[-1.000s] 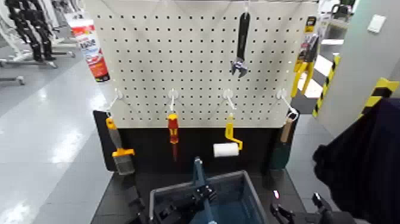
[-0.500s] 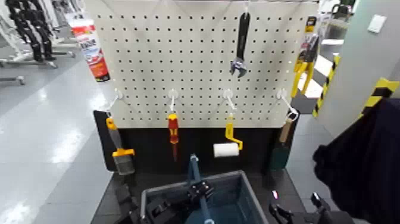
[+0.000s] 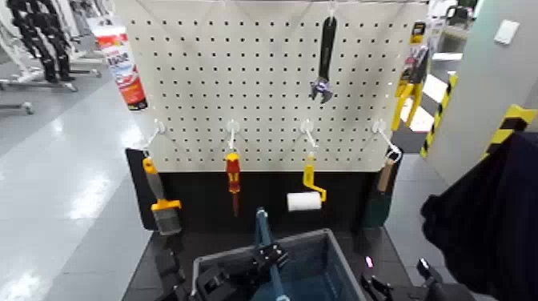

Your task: Grasp the handle of the crate.

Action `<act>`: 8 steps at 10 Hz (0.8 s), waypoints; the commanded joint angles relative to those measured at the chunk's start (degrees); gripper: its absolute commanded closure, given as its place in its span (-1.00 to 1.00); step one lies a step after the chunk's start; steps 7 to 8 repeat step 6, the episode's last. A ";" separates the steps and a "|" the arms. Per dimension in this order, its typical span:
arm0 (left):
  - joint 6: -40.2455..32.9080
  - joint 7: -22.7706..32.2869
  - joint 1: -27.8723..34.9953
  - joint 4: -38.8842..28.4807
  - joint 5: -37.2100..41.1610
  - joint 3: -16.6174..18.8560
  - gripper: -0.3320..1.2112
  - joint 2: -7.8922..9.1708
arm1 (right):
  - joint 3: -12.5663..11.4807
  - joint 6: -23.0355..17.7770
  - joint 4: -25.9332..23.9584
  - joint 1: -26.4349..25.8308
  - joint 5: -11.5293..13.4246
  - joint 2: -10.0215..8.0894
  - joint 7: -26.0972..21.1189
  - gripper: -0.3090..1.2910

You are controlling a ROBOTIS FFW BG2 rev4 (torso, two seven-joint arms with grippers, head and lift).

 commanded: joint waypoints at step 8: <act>0.64 1.23 0.13 -0.16 0.56 0.17 0.97 0.26 | -0.07 -0.54 0.29 -0.19 0.61 0.01 0.15 -0.44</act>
